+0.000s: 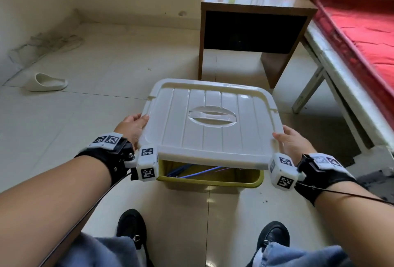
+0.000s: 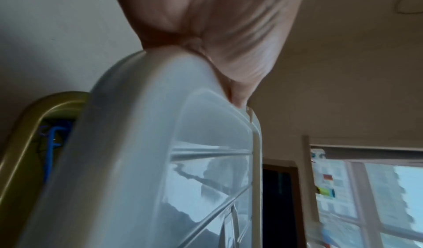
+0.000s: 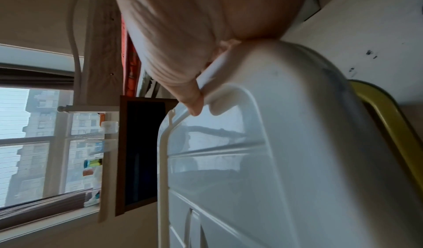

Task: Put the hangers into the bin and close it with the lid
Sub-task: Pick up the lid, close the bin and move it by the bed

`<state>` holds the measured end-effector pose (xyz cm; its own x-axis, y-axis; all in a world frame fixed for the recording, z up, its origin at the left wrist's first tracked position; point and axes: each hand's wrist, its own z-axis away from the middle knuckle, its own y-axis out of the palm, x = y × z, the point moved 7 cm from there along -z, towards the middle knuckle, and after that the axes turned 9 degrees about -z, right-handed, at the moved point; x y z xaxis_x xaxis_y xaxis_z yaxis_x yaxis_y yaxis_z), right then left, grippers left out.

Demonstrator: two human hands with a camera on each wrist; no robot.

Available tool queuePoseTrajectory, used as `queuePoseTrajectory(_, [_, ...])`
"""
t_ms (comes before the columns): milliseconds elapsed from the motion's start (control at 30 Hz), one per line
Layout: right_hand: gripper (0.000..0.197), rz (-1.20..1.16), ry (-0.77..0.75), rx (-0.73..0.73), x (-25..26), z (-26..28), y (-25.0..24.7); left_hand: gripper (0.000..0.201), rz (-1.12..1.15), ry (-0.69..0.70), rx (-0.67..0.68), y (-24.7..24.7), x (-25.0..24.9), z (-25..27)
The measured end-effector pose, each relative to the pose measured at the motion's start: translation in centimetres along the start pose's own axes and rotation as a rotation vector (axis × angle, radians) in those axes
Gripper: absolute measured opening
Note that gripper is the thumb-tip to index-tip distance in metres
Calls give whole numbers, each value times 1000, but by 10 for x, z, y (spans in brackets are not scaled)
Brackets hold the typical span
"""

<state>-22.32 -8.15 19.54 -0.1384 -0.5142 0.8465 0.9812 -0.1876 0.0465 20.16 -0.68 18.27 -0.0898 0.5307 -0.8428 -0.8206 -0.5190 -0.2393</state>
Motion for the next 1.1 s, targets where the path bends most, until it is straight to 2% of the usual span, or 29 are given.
queuePoseTrajectory(67, [44, 39, 1, -26, -19, -21, -2, 31, -44, -47, -13, 7, 19, -21])
queuePoseTrajectory(200, [47, 254, -32, -53, -65, -56, -11, 41, -42, -139, -4, 21, 64, -51])
queuePoseTrajectory(300, [37, 315, -18, -46, -84, -62, -11, 41, -52, -186, 12, 27, 97, -64])
queuePoseTrajectory(367, [38, 348, -11, -34, -92, -70, -10, 40, -61, -199, 9, 29, 113, -73])
queuePoseTrajectory(500, [35, 360, -19, -28, -106, -88, -9, 39, -77, -198, -26, 33, 124, -83])
queuePoseTrajectory(733, [48, 326, 44, -18, -128, -103, -16, 32, -85, -212, -20, 39, 141, -90])
queuePoseTrajectory(1100, [44, 422, 1, -52, -131, -61, -17, 38, -197, -179, -32, 22, 157, -59])
